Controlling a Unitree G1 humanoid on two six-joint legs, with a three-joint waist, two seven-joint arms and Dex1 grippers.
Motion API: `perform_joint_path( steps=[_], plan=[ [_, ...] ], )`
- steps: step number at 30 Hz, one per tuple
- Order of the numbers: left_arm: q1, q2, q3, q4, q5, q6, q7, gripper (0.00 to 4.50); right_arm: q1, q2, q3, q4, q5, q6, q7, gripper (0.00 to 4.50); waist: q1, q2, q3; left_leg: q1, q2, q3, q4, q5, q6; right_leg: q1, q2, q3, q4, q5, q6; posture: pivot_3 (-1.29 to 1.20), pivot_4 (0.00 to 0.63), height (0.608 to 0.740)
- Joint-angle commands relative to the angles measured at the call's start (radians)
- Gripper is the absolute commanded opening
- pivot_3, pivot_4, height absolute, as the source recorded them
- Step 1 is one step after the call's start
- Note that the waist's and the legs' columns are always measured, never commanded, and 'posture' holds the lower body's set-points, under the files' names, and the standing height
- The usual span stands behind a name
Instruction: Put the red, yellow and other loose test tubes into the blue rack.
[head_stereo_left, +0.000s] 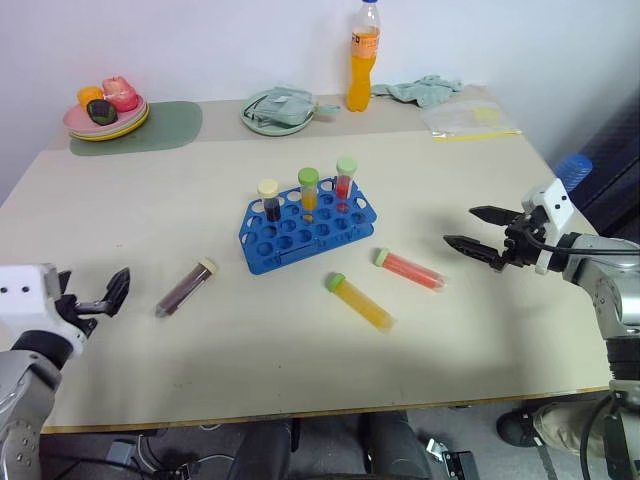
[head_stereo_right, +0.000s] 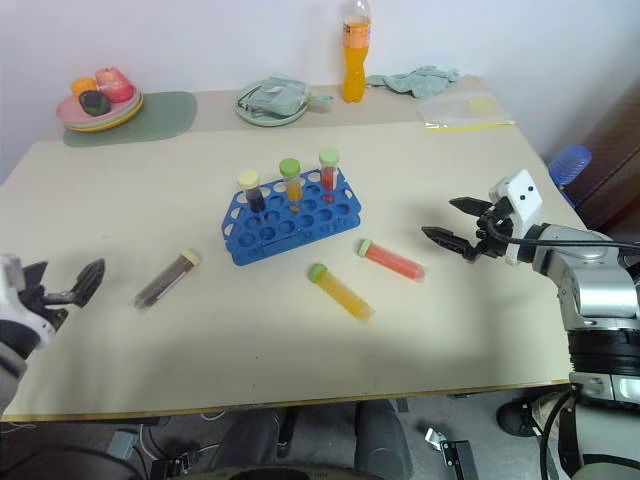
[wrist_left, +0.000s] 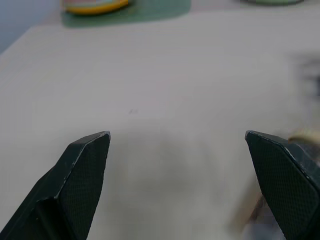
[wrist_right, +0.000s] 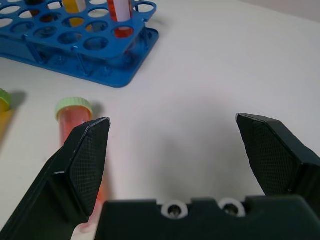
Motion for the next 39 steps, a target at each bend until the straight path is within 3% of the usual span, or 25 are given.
perform_joint_path(
  steps=[1, 9, 16, 22, 28, 32, 36, 37, 39],
  plan=[
    [-0.07, 0.038, -0.088, -0.008, 0.004, -0.056, -0.059, 4.45, -0.054, -0.022, 0.028, -0.082, 0.006, 0.06, 0.006, 4.5, 0.0, 0.0, 0.0, 0.0, 0.0, 0.0, 0.0, 0.0, 0.0, 0.0, 0.0, 0.0, 0.0, 0.0, 0.0, 0.0, 0.15, 0.74],
    [-0.215, 0.05, -0.37, 0.057, 0.024, -0.154, -0.232, 4.45, -0.185, -0.072, 0.223, -0.187, -0.072, 0.325, 0.0, 4.5, -0.001, 0.001, 0.0, -0.001, 0.0, 0.0, 0.0, 0.0, 0.0, -0.001, 0.0, 0.0, -0.001, 0.0, 0.0, 0.0, 0.15, 0.74],
    [-0.186, 0.072, -0.576, 0.019, 0.059, -0.215, -0.375, 4.45, -0.362, -0.12, 0.423, -0.252, -0.064, 0.638, 0.075, 4.5, -0.002, 0.001, 0.001, -0.002, 0.0, 0.0, 0.0, 0.0, 0.0, -0.002, 0.0, 0.0, -0.001, 0.0, 0.0, 0.0, 0.15, 0.74],
    [-0.124, 0.105, -0.696, -0.023, 0.086, -0.263, -0.466, 4.45, -0.495, -0.039, 0.597, -0.2, -0.104, 0.786, 0.046, 4.5, -0.003, 0.001, 0.001, -0.002, 0.0, 0.0, 0.0, 0.0, 0.001, -0.002, 0.0, 0.0, -0.001, 0.0, 0.0, 0.0, 0.15, 0.74],
    [-0.093, 0.094, -0.741, -0.057, 0.099, -0.29, -0.478, 4.45, -0.56, 0.025, 0.707, -0.094, -0.183, 0.769, 0.008, 4.5, 0.001, 0.001, 0.001, -0.003, -0.001, 0.0, 0.0, 0.0, 0.001, -0.003, -0.001, 0.0, -0.001, 0.0, 0.0, 0.0, 0.15, 0.74],
    [-0.069, 0.078, -0.758, -0.065, 0.115, -0.31, -0.469, 4.5, -0.581, 0.016, 0.76, -0.06, -0.21, 0.74, 0.045, 3.18, -0.002, 0.001, 0.001, -0.003, -0.001, 0.0, 0.0, 0.0, 0.001, -0.003, 0.0, 0.0, -0.001, 0.0, 0.0, 0.0, 0.15, 0.74],
    [-0.032, 0.07, -0.774, -0.045, 0.141, -0.36, -0.478, 4.5, -0.603, 0.015, 0.764, -0.053, -0.215, 0.74, 0.078, 1.0, -0.004, 0.001, 0.001, -0.003, -0.001, 0.0, -0.001, 0.0, 0.001, -0.004, 0.0, 0.0, -0.001, 0.0, 0.0, 0.0, 0.15, 0.74],
    [-0.028, 0.069, -0.776, -0.038, 0.146, -0.37, -0.48, 4.5, -0.607, 0.012, 0.763, -0.056, -0.217, 0.737, 0.082, 0.73, -0.004, 0.002, 0.001, -0.003, -0.001, 0.0, -0.001, 0.0, 0.001, -0.004, 0.0, 0.0, -0.001, 0.0, 0.0, 0.0, 0.15, 0.74],
    [-0.028, 0.066, -0.782, -0.028, 0.153, -0.382, -0.482, 4.5, -0.601, -0.004, 0.752, -0.078, -0.219, 0.715, 0.095, 0.71, -0.003, 0.002, 0.001, -0.003, -0.001, 0.0, -0.001, 0.0, 0.001, -0.004, 0.0, 0.0, -0.001, 0.0, 0.0, 0.0, 0.15, 0.74]
  ],
)
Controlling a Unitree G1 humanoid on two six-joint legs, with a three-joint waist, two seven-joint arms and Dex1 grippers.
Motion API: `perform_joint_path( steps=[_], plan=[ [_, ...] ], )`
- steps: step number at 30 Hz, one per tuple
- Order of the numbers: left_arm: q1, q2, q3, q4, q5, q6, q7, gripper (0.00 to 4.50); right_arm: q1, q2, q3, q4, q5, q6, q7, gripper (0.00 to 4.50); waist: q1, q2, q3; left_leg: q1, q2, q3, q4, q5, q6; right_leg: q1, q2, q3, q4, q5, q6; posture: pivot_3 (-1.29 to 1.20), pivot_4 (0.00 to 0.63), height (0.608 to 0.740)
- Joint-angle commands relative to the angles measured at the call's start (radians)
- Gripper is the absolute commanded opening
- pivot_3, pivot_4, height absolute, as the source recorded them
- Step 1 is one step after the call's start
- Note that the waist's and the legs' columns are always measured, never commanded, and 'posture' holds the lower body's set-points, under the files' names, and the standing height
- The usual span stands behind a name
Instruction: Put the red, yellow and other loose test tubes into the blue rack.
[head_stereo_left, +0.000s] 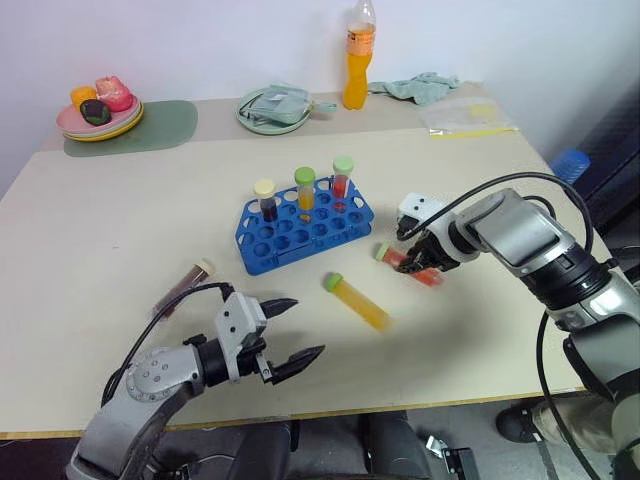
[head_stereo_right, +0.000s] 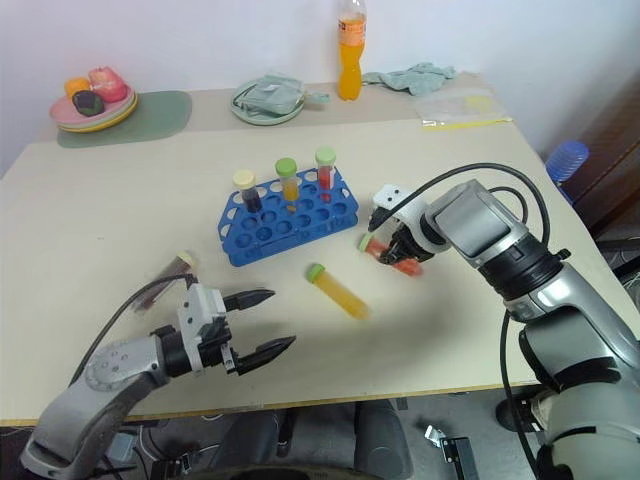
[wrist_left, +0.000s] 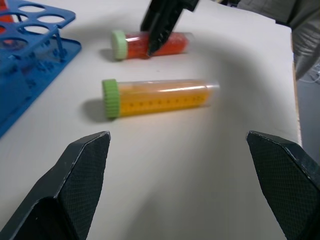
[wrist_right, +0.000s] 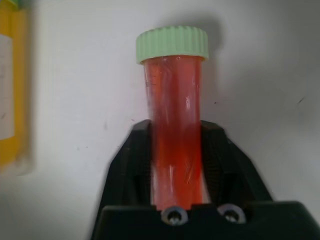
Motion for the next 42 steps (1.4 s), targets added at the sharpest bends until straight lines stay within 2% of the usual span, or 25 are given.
perform_joint_path(
  steps=[1, 3, 7, 9, 11, 13, 15, 18, 23, 27, 34, 42],
  plan=[
    [-0.004, -0.007, -0.004, -0.002, 0.013, -0.043, -0.005, 4.5, 0.002, -0.054, -0.058, -0.083, -0.007, -0.113, 0.035, 0.71, 0.003, 0.0, 0.0, 0.0, 0.0, 0.0, 0.0, 0.0, 0.0, 0.0, 0.0, 0.0, 0.0, 0.0, 0.0, 0.0, 0.15, 0.74],
    [-0.01, -0.013, -0.001, 0.006, 0.016, -0.049, 0.001, 4.5, 0.062, -0.089, -0.125, -0.149, 0.003, -0.269, 0.052, 0.71, 0.007, 0.0, 0.0, -0.001, 0.0, 0.0, 0.0, 0.0, 0.0, 0.0, -0.001, 0.0, -0.001, 0.0, 0.0, 0.0, 0.15, 0.74],
    [-0.027, -0.052, 0.04, 0.033, 0.016, -0.072, 0.046, 4.5, 0.231, -0.047, -0.373, -0.197, 0.041, -0.691, -0.023, 0.71, 0.004, 0.0, 0.0, -0.001, -0.001, 0.0, 0.001, 0.0, 0.001, 0.001, -0.001, -0.001, -0.003, 0.0, 0.001, 0.0, 0.15, 0.74],
    [-0.046, -0.093, 0.074, 0.053, 0.013, -0.088, 0.094, 4.5, 0.312, 0.025, -0.509, -0.201, 0.098, -0.766, -0.095, 0.71, 0.002, 0.0, 0.0, -0.001, 0.0, 0.0, 0.001, 0.0, 0.001, 0.001, 0.0, -0.001, -0.002, 0.0, 0.001, 0.0, 0.15, 0.74],
    [-0.075, -0.14, 0.106, 0.072, 0.004, -0.094, 0.145, 4.5, 0.382, 0.155, -0.654, -0.24, 0.171, -0.738, -0.251, 0.71, 0.002, 0.0, 0.0, 0.0, 0.0, 0.0, 0.001, 0.0, 0.001, 0.001, 0.0, -0.001, -0.001, 0.0, 0.001, 0.0, 0.15, 0.74],
    [-0.12, -0.183, 0.133, 0.109, 0.002, -0.093, 0.19, 4.5, 0.471, 0.321, -0.718, -0.294, 0.141, -0.81, -0.46, 0.71, 0.003, 0.0, 0.0, 0.0, 0.0, -0.001, 0.001, 0.0, 0.0, 0.001, 0.001, 0.0, 0.001, 0.0, 0.001, 0.0, 0.15, 0.74],
    [-0.153, -0.21, 0.146, 0.142, 0.015, -0.097, 0.22, 4.5, 0.525, 0.457, -0.721, -0.327, 0.092, -0.862, -0.609, 0.71, 0.002, 0.0, -0.001, 0.001, 0.0, -0.002, 0.001, 0.0, 0.0, 0.001, 0.001, 0.0, 0.002, 0.0, 0.001, 0.0, 0.15, 0.74],
    [-0.194, -0.229, 0.144, 0.178, 0.051, -0.109, 0.254, 4.5, 0.557, 0.609, -0.658, -0.326, 0.037, -0.937, -0.72, 0.71, -0.001, 0.0, -0.001, 0.001, 0.0, -0.002, 0.001, 0.001, -0.001, 0.0, 0.001, 0.001, 0.004, 0.0, 0.001, 0.0, 0.15, 0.74],
    [-0.245, -0.233, 0.127, 0.201, 0.075, -0.099, 0.276, 4.5, 0.534, 0.768, -0.584, -0.231, -0.031, -1.041, -0.825, 0.71, -0.003, 0.0, -0.001, 0.001, -0.001, -0.002, 0.0, 0.002, -0.002, -0.001, 0.002, 0.001, 0.005, 0.0, 0.0, 0.0, 0.15, 0.74],
    [-0.258, -0.217, 0.092, 0.167, 0.094, -0.068, 0.272, 4.5, 0.5, 0.802, -0.579, -0.113, -0.047, -1.114, -0.842, 0.71, 0.0, 0.0, -0.001, 0.001, -0.002, -0.002, 0.0, 0.002, -0.003, 0.0, 0.002, 0.001, 0.004, 0.0, 0.0, 0.0, 0.15, 0.74],
    [-0.252, -0.209, 0.117, 0.107, 0.072, -0.013, 0.293, 4.5, 0.458, 0.812, -0.618, 0.033, -0.021, -1.165, -0.858, 0.71, -0.006, 0.0, -0.001, 0.002, -0.002, -0.002, 0.0, 0.002, -0.003, 0.0, 0.003, 0.001, 0.005, 0.0, 0.0, 0.0, 0.15, 0.74],
    [-0.216, -0.212, 0.118, 0.109, 0.075, -0.023, 0.286, 4.5, 0.431, 0.821, -0.608, 0.13, -0.034, -1.206, -0.851, 0.71, -0.007, 0.001, -0.001, 0.002, -0.002, -0.002, 0.0, 0.002, -0.003, 0.0, 0.003, 0.001, 0.005, 0.0, 0.0, 0.0, 0.15, 0.74]
  ],
)
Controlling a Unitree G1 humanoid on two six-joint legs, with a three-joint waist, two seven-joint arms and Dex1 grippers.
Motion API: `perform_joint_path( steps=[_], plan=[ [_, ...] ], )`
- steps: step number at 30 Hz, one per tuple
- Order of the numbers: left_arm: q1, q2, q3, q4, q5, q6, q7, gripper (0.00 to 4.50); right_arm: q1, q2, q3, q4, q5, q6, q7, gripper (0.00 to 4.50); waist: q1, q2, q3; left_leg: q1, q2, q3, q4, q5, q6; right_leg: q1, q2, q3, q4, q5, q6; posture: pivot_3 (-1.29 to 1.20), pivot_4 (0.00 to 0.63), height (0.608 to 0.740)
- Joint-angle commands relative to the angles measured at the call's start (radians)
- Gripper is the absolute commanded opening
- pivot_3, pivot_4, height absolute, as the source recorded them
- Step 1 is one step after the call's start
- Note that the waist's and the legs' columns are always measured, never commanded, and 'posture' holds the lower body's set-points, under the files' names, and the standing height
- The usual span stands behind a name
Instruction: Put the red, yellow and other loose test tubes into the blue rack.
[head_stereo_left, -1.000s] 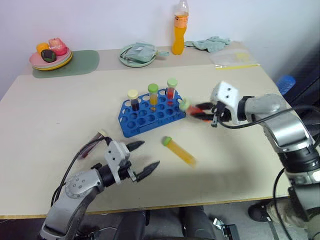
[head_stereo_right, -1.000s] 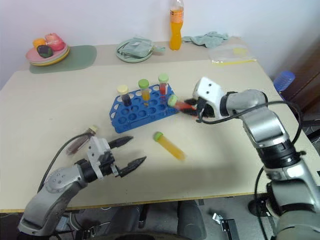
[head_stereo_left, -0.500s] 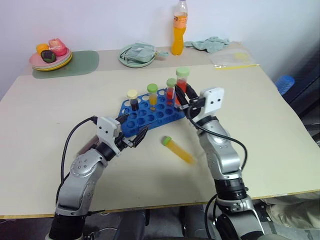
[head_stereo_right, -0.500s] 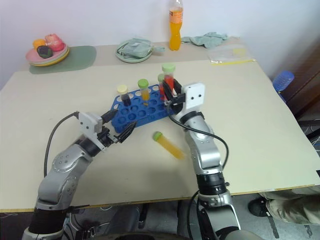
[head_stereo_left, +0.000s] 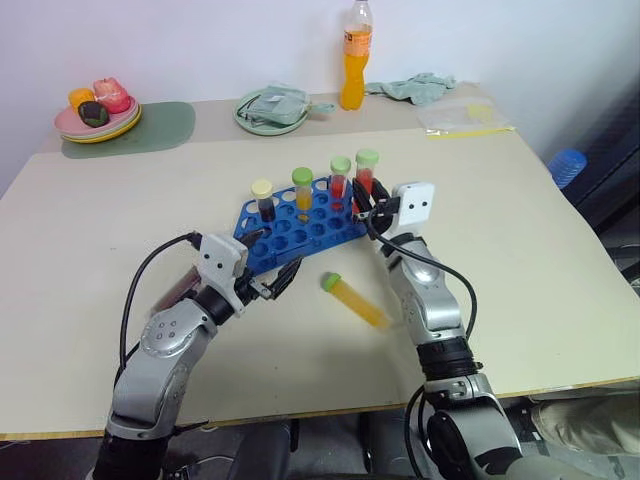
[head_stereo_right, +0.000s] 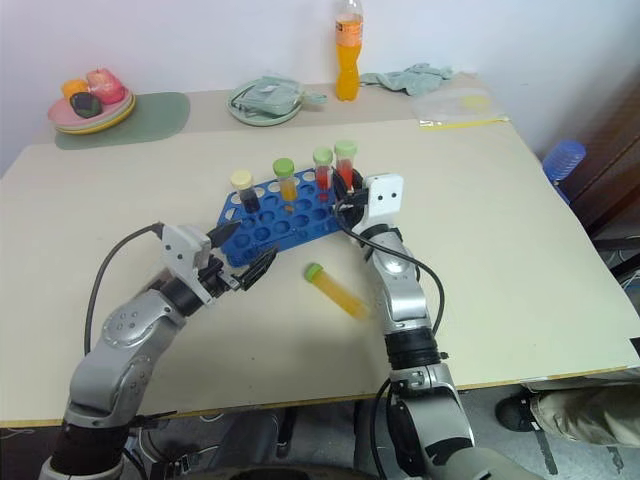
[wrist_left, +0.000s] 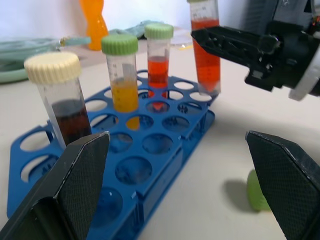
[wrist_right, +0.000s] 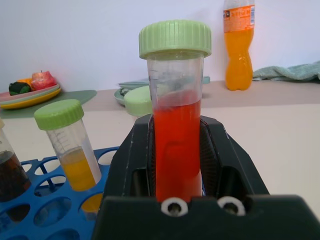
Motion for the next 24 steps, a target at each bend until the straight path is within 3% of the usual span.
perform_joint_path(
  steps=[1, 18, 24],
  plan=[
    [0.011, 0.003, 0.016, -0.021, -0.008, -0.024, -0.008, 4.5, -0.037, 0.014, 0.006, 0.023, -0.004, -0.04, 0.002, 0.71, 0.0, 0.0, 0.0, 0.0, 0.0, 0.0, 0.0, 0.0, 0.0, 0.0, 0.0, 0.0, 0.0, 0.0, 0.0, 0.0, 0.15, 0.74],
    [0.046, -0.004, 0.01, 0.054, 0.01, -0.122, -0.044, 4.5, -0.054, 0.022, 0.017, 0.128, -0.023, -0.131, 0.006, 0.71, -0.001, 0.0, 0.0, 0.001, 0.0, 0.0, 0.0, 0.0, 0.0, 0.0, 0.0, 0.0, 0.0, 0.0, 0.0, 0.0, 0.15, 0.74],
    [0.049, -0.005, 0.007, 0.045, 0.009, -0.119, -0.039, 4.5, -0.033, 0.022, 0.018, 0.081, -0.006, -0.142, 0.043, 3.63, -0.001, 0.0, 0.0, 0.001, 0.0, 0.0, 0.0, 0.0, 0.0, 0.0, 0.0, 0.0, 0.0, 0.0, 0.0, 0.0, 0.15, 0.74]
  ],
)
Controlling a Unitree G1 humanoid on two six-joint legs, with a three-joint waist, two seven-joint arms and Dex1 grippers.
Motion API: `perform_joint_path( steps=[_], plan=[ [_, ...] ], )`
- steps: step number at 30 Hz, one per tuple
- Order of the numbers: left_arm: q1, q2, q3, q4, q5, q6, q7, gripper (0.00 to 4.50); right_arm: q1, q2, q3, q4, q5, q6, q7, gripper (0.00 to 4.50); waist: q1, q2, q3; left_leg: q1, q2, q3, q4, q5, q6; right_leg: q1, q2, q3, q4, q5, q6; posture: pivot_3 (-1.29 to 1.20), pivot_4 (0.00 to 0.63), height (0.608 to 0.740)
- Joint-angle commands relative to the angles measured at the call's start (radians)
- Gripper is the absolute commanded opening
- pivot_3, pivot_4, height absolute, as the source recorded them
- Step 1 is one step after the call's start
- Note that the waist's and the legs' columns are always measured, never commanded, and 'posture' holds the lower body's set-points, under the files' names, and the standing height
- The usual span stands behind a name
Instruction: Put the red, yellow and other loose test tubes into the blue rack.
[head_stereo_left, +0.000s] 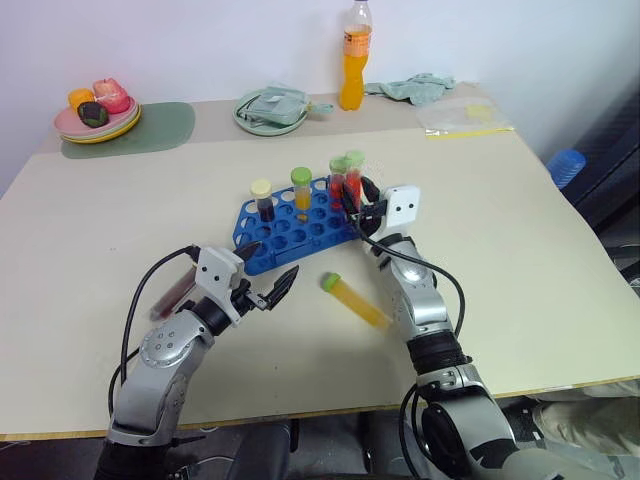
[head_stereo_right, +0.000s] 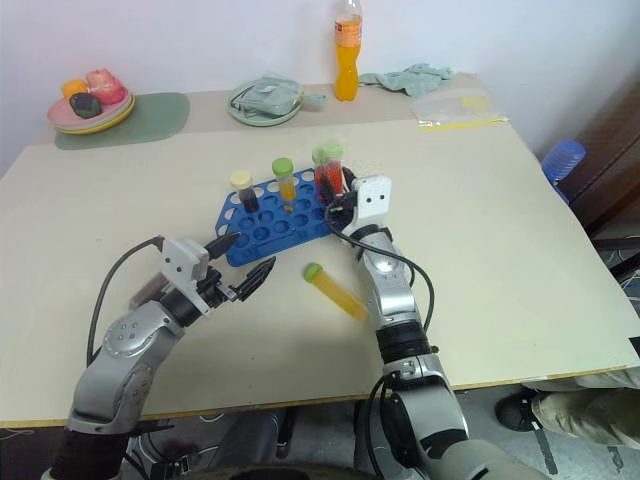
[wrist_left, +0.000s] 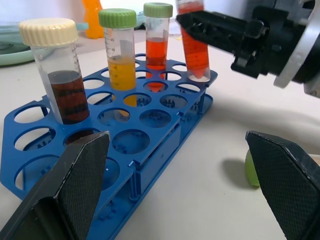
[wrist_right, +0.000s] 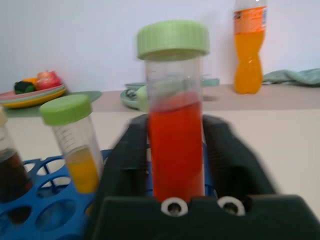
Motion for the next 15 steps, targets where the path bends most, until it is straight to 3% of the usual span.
perform_joint_path(
  steps=[1, 2, 8, 15],
  plan=[
    [0.003, -0.002, 0.008, -0.029, 0.002, -0.02, 0.002, 4.5, 0.004, 0.004, 0.009, -0.068, 0.013, -0.027, 0.024, 4.14, 0.0, 0.0, 0.0, 0.0, 0.0, 0.0, 0.0, 0.0, 0.0, 0.0, 0.0, 0.0, 0.0, 0.0, 0.0, 0.0, 0.15, 0.74],
    [0.004, -0.002, 0.007, -0.033, 0.001, -0.018, 0.004, 4.5, 0.01, -0.003, 0.014, -0.09, 0.008, -0.02, 0.028, 4.47, 0.001, 0.0, 0.0, 0.0, 0.0, 0.0, 0.0, 0.0, 0.0, 0.0, 0.0, 0.0, 0.0, 0.0, 0.0, 0.0, 0.15, 0.74],
    [0.005, -0.006, 0.006, -0.039, -0.003, -0.011, 0.009, 4.5, 0.048, -0.059, 0.005, -0.21, 0.025, 0.082, 0.051, 4.47, 0.002, 0.0, 0.0, 0.0, 0.0, -0.001, 0.0, 0.0, 0.0, 0.0, 0.0, 0.0, 0.0, 0.0, 0.0, 0.0, 0.15, 0.74],
    [0.003, -0.008, 0.001, -0.023, -0.004, -0.02, 0.0, 4.5, 0.01, -0.185, -0.041, -0.415, 0.186, 0.582, 0.099, 4.47, 0.004, 0.0, 0.0, 0.0, 0.001, -0.002, 0.0, 0.0, 0.0, 0.0, 0.0, 0.0, 0.0, 0.0, 0.0, 0.0, 0.15, 0.74]
  ],
)
